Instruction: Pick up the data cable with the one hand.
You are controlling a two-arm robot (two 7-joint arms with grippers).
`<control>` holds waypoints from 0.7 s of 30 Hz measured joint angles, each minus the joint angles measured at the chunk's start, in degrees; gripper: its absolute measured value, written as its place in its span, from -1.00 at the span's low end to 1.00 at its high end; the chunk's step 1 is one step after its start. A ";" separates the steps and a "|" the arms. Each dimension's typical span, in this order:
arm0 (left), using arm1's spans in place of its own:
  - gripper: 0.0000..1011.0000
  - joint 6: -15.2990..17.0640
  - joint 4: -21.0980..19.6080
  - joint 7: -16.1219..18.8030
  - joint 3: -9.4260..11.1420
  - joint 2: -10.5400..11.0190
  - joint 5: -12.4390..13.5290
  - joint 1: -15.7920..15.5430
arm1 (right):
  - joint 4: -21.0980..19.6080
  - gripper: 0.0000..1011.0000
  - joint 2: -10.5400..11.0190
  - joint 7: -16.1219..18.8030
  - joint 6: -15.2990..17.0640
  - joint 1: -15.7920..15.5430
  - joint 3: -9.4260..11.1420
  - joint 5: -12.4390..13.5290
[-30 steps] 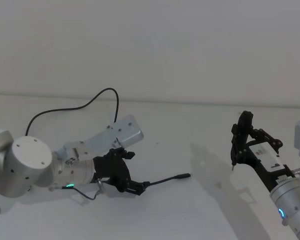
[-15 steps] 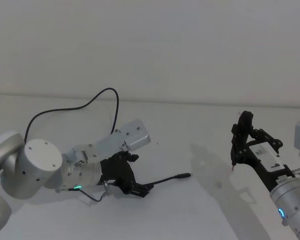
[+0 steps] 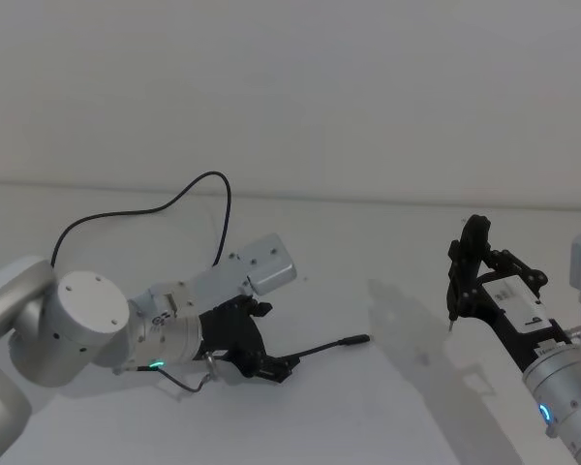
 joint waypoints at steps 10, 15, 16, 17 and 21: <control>0.71 0.22 0.18 0.09 0.06 -0.25 0.35 -0.01 | 0.00 -0.47 0.00 0.00 0.00 0.00 0.00 0.00; 0.66 0.27 0.24 0.11 0.08 -0.31 0.42 0.00 | 0.00 -0.47 0.00 0.00 0.00 0.00 0.00 0.00; 0.64 0.29 0.25 0.12 0.09 -0.32 0.44 0.00 | 0.00 -0.47 0.00 0.00 0.00 0.00 0.00 0.00; 0.63 0.30 0.26 0.12 0.09 -0.32 0.45 0.00 | 0.00 -0.47 0.00 0.00 0.00 0.00 0.00 0.00; 0.58 0.33 0.29 0.13 0.11 -0.35 0.52 0.00 | 0.00 -0.47 0.00 0.00 0.00 0.00 0.00 0.00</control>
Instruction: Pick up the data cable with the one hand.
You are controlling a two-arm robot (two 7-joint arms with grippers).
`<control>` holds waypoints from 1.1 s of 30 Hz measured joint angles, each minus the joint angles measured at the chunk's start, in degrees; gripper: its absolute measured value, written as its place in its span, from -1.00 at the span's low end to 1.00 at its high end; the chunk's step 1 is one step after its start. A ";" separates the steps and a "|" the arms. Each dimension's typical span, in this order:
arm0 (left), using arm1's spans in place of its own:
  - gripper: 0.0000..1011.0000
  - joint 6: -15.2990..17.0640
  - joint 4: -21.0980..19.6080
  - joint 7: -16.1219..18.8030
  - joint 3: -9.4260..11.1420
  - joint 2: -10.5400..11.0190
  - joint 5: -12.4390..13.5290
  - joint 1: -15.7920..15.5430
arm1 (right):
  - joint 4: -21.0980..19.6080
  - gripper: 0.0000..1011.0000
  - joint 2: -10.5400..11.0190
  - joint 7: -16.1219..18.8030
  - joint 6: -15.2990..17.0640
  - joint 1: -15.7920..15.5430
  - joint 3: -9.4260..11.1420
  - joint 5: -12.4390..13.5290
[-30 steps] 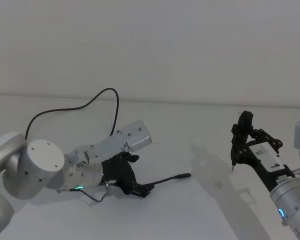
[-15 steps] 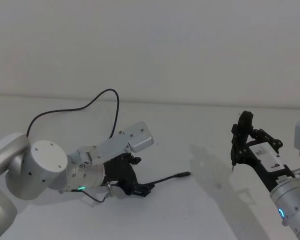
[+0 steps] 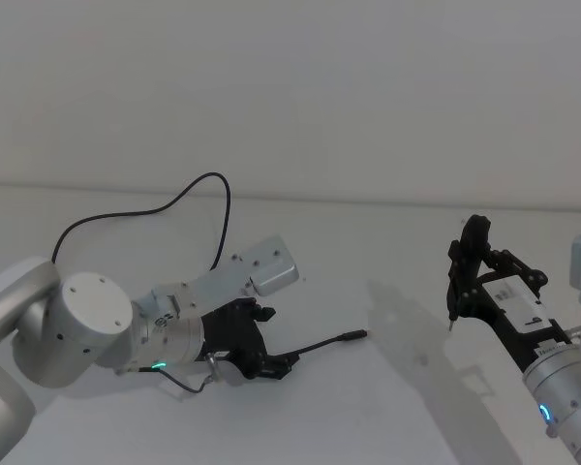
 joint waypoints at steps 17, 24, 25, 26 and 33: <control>0.37 0.09 0.06 0.04 0.03 -0.06 0.10 0.00 | 0.00 -0.47 0.00 0.00 0.00 0.00 0.00 0.00; 0.28 0.11 0.09 0.06 0.03 -0.05 0.12 0.00 | 0.00 -0.47 0.00 0.00 0.00 0.00 0.00 0.00; 0.28 0.11 0.10 0.06 0.03 -0.05 0.13 0.00 | 0.00 -0.47 0.00 0.00 0.00 0.00 0.00 0.00; 0.26 0.11 0.10 0.06 0.03 -0.05 0.14 0.00 | 0.00 -0.47 0.00 0.00 0.00 0.00 0.00 0.00; 0.17 0.14 0.13 0.06 0.03 -0.06 0.17 0.00 | 0.00 -0.47 0.00 0.00 0.00 0.00 0.00 0.00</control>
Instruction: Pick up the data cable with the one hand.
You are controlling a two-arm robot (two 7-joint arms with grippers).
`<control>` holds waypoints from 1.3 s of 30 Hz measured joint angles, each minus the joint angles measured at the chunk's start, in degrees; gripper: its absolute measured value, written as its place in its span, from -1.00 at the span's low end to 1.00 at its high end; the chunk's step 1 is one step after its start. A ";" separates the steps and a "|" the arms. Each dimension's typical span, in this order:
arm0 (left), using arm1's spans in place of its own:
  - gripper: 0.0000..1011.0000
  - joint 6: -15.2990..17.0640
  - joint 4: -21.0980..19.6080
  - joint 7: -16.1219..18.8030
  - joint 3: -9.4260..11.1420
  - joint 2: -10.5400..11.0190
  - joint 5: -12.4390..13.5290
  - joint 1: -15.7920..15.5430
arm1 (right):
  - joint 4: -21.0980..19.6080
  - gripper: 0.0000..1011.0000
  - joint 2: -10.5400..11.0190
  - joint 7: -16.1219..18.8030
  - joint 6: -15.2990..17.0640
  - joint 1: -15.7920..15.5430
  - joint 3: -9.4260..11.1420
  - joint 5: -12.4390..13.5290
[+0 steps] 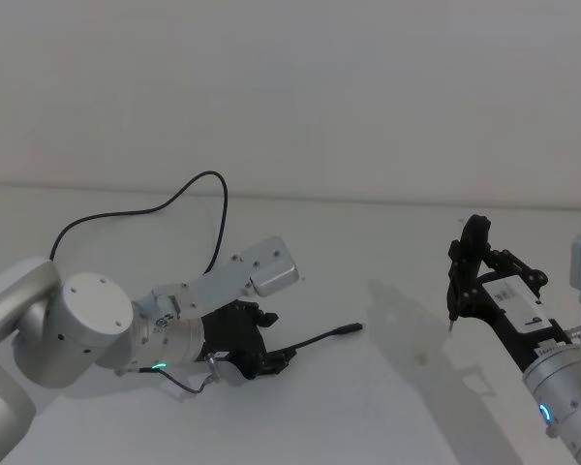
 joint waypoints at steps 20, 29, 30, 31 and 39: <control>-0.11 0.04 0.00 0.00 0.00 0.00 0.03 0.00 | 0.00 -0.47 0.00 0.00 0.00 0.00 0.00 0.00; -0.21 0.05 0.00 0.00 0.00 0.01 0.04 0.00 | 0.00 -0.47 0.00 0.00 0.00 0.00 0.00 0.00; -0.22 0.05 0.01 0.00 0.00 0.01 0.04 0.00 | 0.00 -0.47 0.00 0.00 0.00 0.00 0.00 0.00; -0.24 0.05 0.00 0.00 0.00 0.01 0.04 0.00 | 0.00 -0.47 0.00 0.00 0.00 0.00 0.00 0.00; -0.35 0.05 -0.01 0.00 0.00 0.01 0.04 0.00 | 0.00 -0.47 0.00 0.00 0.00 0.00 0.00 0.00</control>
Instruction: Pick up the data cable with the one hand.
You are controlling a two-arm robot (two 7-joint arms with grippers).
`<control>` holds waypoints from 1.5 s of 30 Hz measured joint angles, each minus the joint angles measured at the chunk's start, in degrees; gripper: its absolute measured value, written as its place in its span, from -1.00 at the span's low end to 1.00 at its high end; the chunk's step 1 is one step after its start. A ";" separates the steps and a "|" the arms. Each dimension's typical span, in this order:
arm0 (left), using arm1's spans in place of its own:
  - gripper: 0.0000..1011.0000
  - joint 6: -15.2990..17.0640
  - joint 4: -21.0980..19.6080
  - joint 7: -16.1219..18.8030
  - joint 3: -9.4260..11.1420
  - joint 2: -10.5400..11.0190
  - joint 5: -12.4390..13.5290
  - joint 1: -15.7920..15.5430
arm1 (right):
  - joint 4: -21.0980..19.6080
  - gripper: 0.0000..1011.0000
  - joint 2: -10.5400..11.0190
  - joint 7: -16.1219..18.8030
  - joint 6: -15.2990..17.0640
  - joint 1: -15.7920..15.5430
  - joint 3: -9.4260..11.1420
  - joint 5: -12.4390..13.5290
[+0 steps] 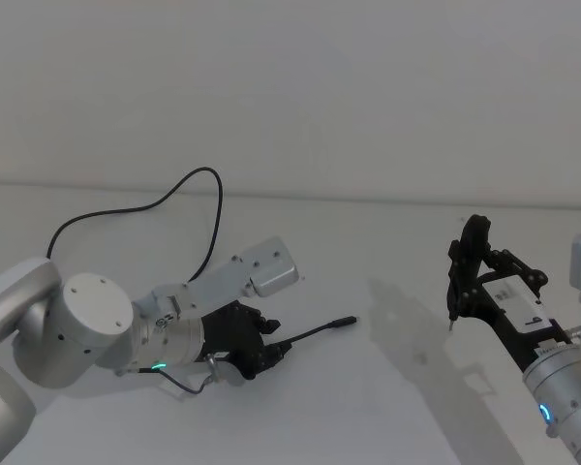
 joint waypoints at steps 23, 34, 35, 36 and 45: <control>-0.91 0.08 0.10 0.01 -0.01 0.00 0.08 0.00 | 0.00 -0.47 0.00 0.00 0.00 0.00 0.00 0.00; -0.91 -0.67 -0.10 0.46 -0.27 0.00 0.31 0.34 | -0.01 -0.47 0.00 0.00 0.00 -0.01 0.02 -0.01; -0.91 -0.91 -0.17 0.59 -0.34 0.00 0.34 0.42 | -0.07 -0.47 0.00 0.00 0.00 -0.03 0.05 -0.01; -0.91 -1.53 -0.33 0.87 -0.54 0.01 0.42 0.64 | -0.14 -0.47 -0.01 0.01 -0.01 -0.04 0.08 -0.01; -0.91 -6.90 -1.63 2.56 -1.95 0.31 0.66 2.17 | -2.32 -0.47 -0.10 0.85 -0.89 -0.38 1.06 0.73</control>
